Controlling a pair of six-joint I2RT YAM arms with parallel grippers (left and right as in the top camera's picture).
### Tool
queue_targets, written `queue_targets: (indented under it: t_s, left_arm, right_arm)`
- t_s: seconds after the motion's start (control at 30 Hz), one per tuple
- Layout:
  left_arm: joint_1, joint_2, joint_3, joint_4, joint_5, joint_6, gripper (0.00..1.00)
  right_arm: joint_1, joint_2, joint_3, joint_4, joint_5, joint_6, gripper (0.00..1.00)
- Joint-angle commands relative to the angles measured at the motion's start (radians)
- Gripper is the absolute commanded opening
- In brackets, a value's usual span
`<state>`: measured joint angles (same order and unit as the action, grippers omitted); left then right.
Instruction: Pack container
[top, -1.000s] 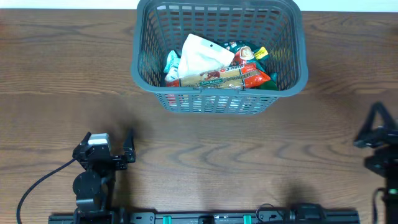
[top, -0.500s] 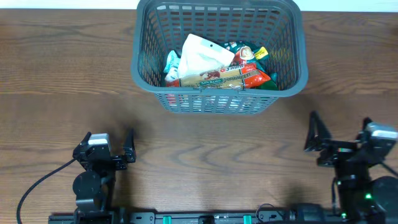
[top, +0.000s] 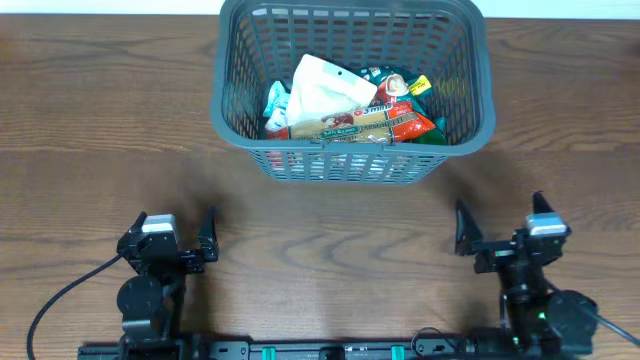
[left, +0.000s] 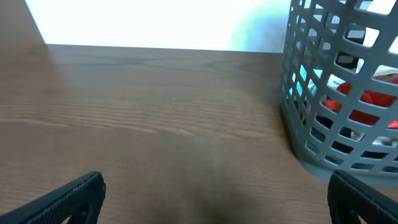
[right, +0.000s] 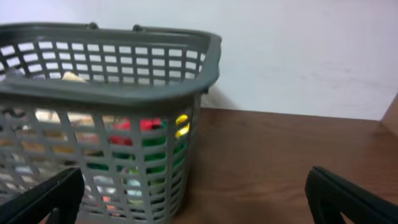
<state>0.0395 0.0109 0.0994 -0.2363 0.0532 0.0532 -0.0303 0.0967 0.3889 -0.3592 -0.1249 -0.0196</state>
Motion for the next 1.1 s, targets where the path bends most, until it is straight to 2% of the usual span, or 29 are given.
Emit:
queue_targets:
  t_s: [0.0, 0.3, 1.07]
  left_arm:
    - [0.004, -0.008, -0.024, -0.008, 0.011, 0.01, 0.99]
    - [0.004, -0.008, -0.024, -0.008, 0.011, 0.01, 0.99]
    - [0.004, -0.008, -0.024, -0.008, 0.011, 0.01, 0.99]
  right_arm:
    - [0.011, -0.05, -0.069, 0.02, -0.021, -0.029, 0.99]
    - [0.011, -0.091, -0.184, 0.033, 0.039, 0.104, 0.99]
    - [0.011, -0.091, -0.331, 0.166, 0.046, 0.107, 0.99]
